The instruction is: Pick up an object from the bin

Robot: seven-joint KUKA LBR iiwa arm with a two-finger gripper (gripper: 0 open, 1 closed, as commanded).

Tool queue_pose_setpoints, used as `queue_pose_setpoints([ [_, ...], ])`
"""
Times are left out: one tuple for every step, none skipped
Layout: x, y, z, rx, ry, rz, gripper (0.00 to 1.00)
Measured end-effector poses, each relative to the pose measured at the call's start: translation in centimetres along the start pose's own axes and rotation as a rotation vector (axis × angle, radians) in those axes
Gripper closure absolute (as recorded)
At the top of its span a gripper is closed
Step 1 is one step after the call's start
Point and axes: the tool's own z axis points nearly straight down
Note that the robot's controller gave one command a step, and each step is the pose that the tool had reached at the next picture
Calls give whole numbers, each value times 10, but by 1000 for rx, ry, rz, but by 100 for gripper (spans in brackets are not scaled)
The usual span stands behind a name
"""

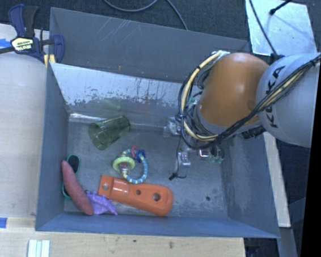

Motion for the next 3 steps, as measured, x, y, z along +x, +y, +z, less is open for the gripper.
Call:
queue_pose_setpoints([
  [-3, 13, 26, 2, -7, -236, 0],
  [6, 35, 48, 1, -5, -101, 0],
  [13, 50, 60, 0, -3, -21, 0],
])
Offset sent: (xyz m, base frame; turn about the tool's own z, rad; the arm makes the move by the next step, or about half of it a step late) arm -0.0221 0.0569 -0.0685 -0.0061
